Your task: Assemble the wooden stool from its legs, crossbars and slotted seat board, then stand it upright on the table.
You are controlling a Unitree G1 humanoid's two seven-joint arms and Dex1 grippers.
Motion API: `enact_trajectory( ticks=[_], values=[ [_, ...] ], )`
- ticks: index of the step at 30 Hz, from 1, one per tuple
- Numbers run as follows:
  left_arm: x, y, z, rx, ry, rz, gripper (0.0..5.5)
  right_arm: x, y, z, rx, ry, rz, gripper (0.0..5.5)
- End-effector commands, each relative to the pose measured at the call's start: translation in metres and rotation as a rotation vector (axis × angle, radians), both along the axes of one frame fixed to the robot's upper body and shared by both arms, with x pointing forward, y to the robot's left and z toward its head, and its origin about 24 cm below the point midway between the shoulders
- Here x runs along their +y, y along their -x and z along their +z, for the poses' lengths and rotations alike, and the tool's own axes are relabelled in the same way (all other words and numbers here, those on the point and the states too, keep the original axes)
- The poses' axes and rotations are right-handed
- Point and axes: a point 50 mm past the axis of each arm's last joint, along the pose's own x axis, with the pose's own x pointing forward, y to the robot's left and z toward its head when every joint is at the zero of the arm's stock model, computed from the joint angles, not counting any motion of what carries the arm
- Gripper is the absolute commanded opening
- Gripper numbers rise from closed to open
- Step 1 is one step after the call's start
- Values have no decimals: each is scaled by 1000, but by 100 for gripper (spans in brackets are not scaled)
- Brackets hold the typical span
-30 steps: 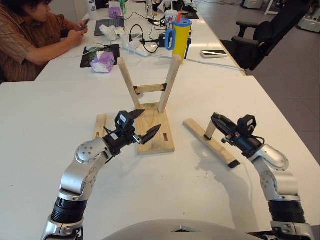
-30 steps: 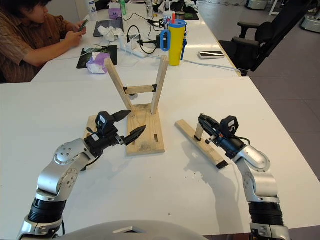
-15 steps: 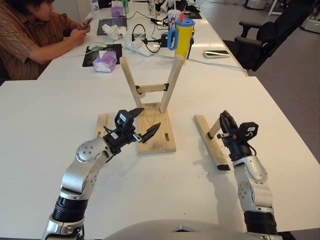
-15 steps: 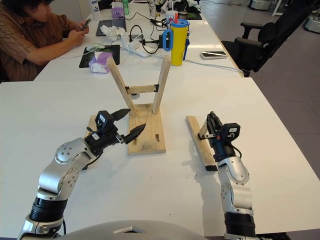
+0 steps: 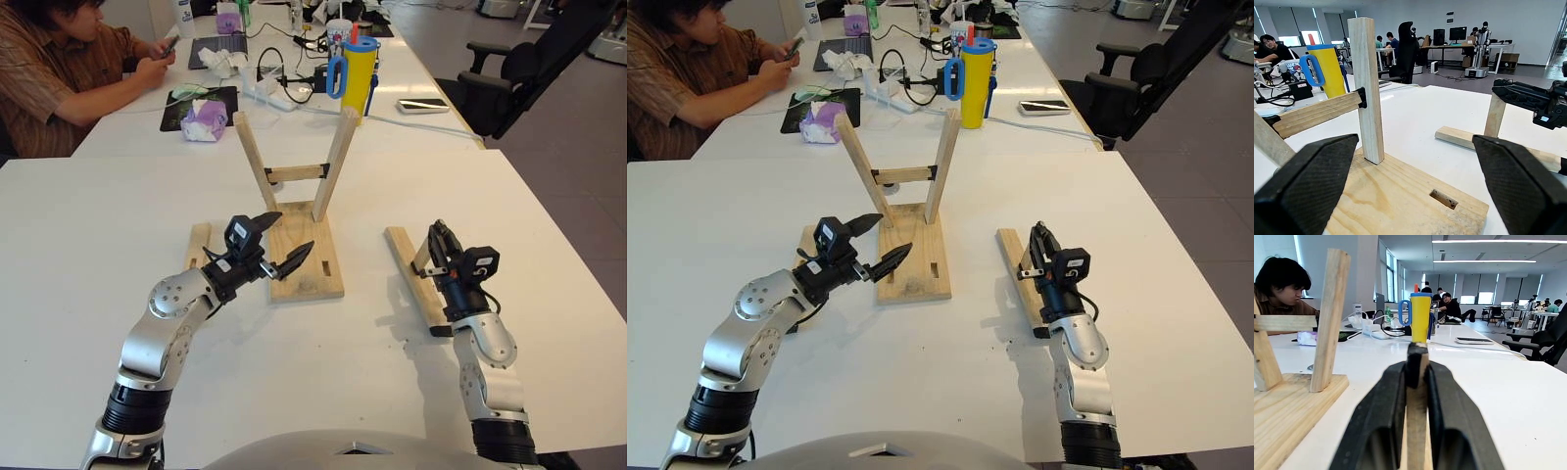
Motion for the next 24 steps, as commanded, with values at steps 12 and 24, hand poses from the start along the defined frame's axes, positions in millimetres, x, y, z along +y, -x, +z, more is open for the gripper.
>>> enact_trajectory(
  ticks=[12, 24],
  values=[
    [3, 1, -1, -11, -11, 35, 431, 5, -22, 99, -172, -15, 79, 189],
    [-2, -3, 1, -30, 14, 59, 431, 25, -68, 152, -134, 106, 66, 194]
  ],
)
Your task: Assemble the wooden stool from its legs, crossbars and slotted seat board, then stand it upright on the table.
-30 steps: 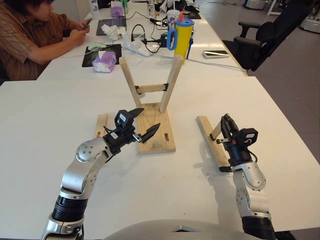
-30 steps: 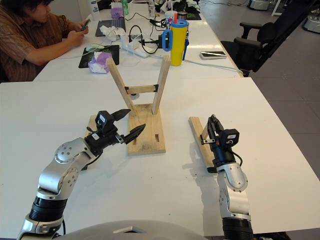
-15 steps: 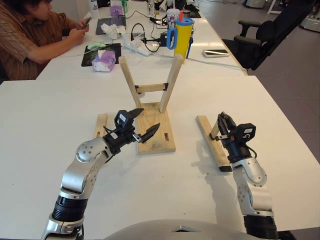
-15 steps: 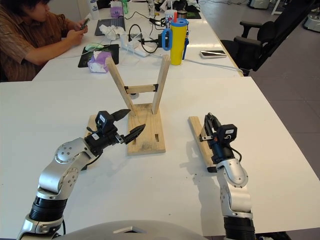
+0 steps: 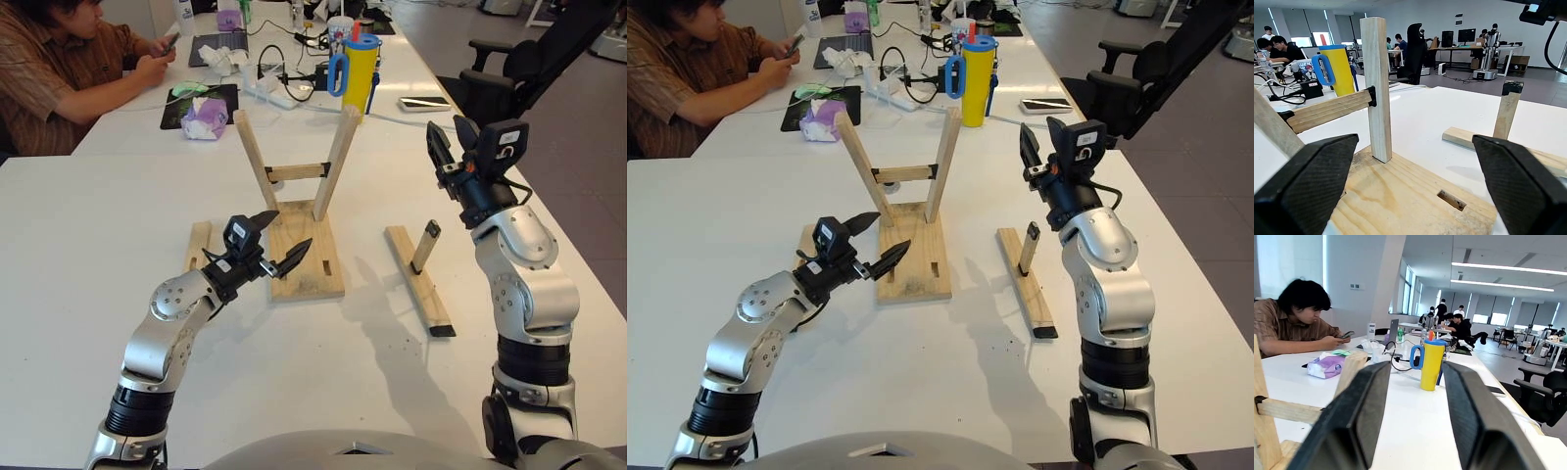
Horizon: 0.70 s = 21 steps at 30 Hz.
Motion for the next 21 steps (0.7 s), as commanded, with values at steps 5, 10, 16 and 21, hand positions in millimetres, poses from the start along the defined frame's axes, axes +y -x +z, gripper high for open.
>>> enact_trajectory(
  ticks=[5, 10, 16, 21],
  values=[
    [-2, -1, 2, -15, 7, 12, 431, -9, 6, -71, 333, 64, -78, 194],
    [-1, 0, -1, -7, 5, 14, 431, -18, 40, -157, 722, 72, -112, 194],
    [-2, -4, 1, -17, 5, 15, 431, -11, 4, -72, 284, -7, -46, 194],
    [1, 0, -3, -8, -19, -4, 431, -37, 4, 4, -45, -48, -141, 194]
  ],
)
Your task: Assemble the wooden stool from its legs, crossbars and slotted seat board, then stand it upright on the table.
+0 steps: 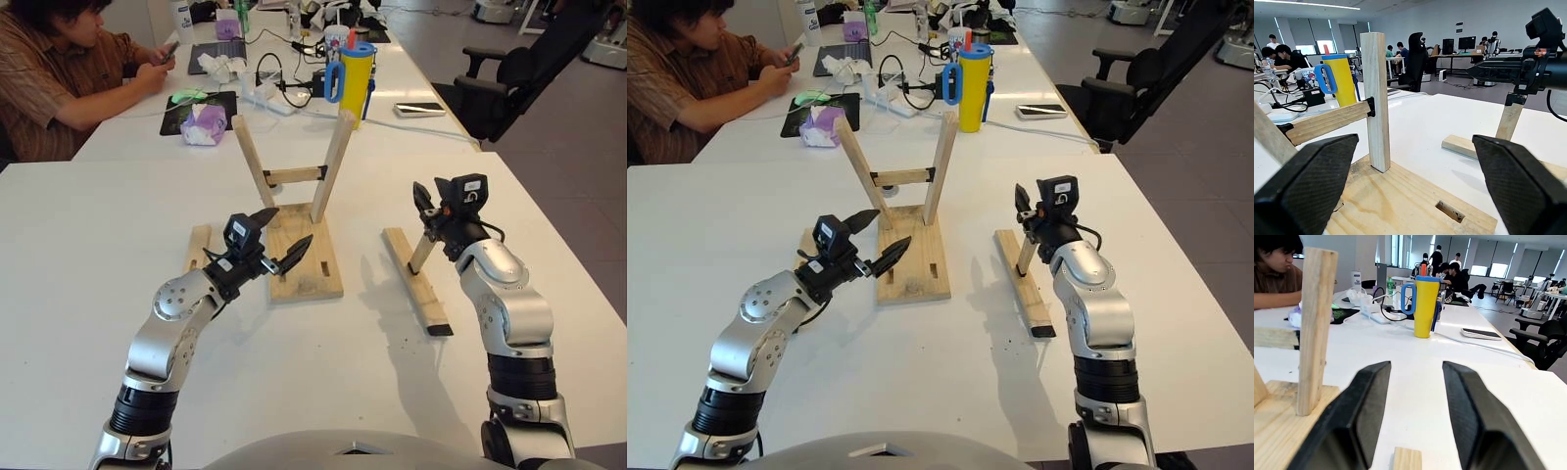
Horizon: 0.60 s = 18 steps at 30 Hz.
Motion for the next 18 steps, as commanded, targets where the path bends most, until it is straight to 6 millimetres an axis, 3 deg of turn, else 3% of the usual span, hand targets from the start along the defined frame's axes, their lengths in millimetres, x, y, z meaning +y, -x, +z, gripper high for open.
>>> enact_trajectory(
  ticks=[1, 3, 4, 7, 10, 14, 18],
  values=[
    [3, 4, -4, 12, -43, -33, 431, -32, 3, 62, -233, 18, -135, 194],
    [3, 11, -8, 24, -68, -88, 431, -53, 6, 61, -190, 51, -212, 194],
    [3, 14, -10, 31, -95, -119, 431, -62, 8, 49, -117, 108, -238, 194],
    [10, 23, -20, 50, -204, -181, 431, -85, 22, -13, 219, 209, -246, 194],
    [19, 30, -37, 56, -351, -211, 431, -82, 50, -65, 491, 203, -110, 194],
    [27, 31, -58, 18, -532, -171, 431, -64, 64, -72, 565, 141, 58, 250],
    [31, 32, -84, 38, -646, -132, 431, -51, 62, -69, 601, 112, 166, 313]
  ],
)
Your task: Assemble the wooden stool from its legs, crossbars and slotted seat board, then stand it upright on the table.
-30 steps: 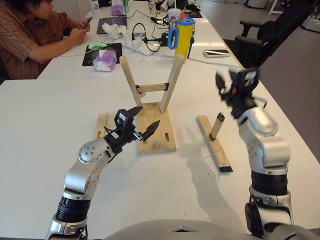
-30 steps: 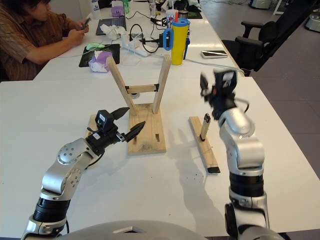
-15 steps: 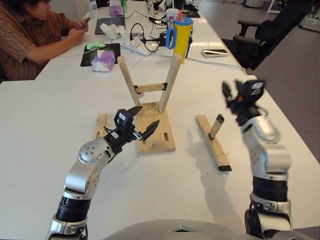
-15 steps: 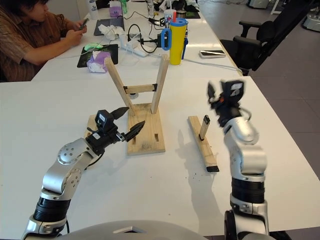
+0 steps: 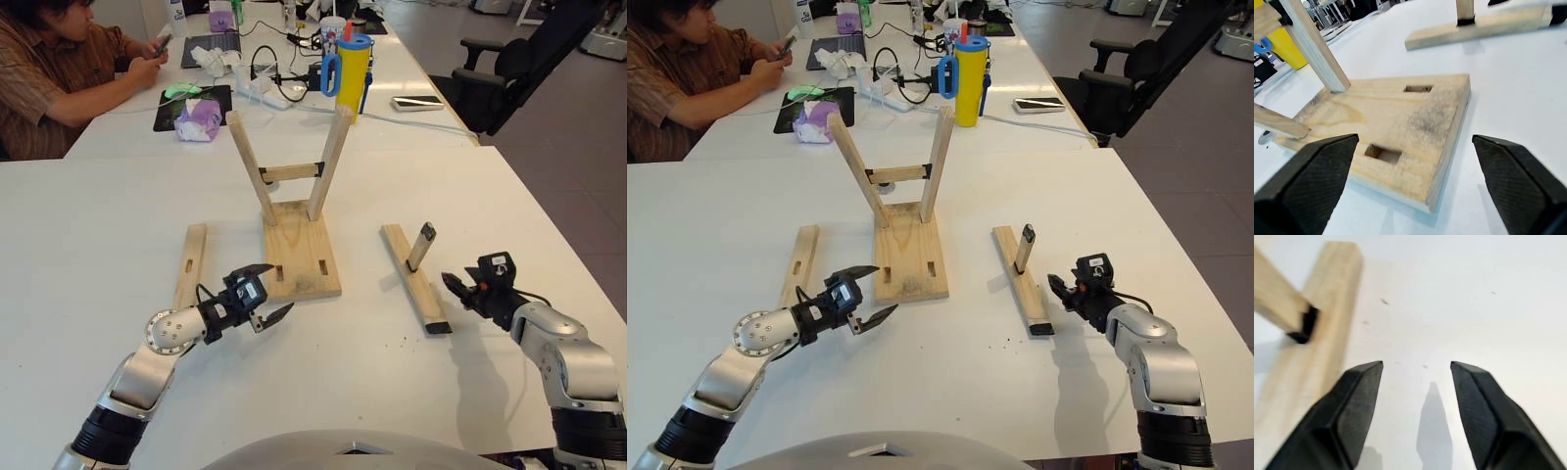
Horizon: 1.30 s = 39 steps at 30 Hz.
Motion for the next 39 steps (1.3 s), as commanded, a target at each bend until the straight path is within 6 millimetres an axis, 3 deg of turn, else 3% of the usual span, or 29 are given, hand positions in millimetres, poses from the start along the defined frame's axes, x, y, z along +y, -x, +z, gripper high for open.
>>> enact_trajectory(
  ticks=[1, 6, 10, 17, 19, 22, 25, 29, 34, 39],
  values=[
    [4, 0, -21, 8, -90, 28, 431, 12, -3, 9, 29, -37, 88, 313],
    [8, -8, -29, -1, -162, 37, 431, 29, -2, 9, 93, -90, 153, 313],
    [5, -13, -25, -16, -158, 20, 431, 34, 3, -12, 199, -47, 105, 313],
    [-4, -16, 4, -61, 5, -15, 431, 42, 5, -20, 183, -57, 31, 206],
    [-8, -21, 24, -77, 145, 15, 431, 45, -4, -12, 85, -99, -11, 206],
    [-10, -33, 56, -45, 409, 76, 431, 45, -26, 25, -221, -251, -98, 206],
    [-11, -37, 68, -11, 502, 89, 431, 44, -32, 40, -349, -344, -124, 206],
    [-10, -49, 98, 122, 766, 49, 451, 74, -41, 97, -536, -755, 223, 206],
    [-10, -53, 121, 326, 983, -78, 518, 107, -33, 106, -355, -981, 610, 206],
    [-12, -56, 145, 473, 1105, -227, 540, 114, -24, 106, -198, -1071, 819, 206]
  ],
)
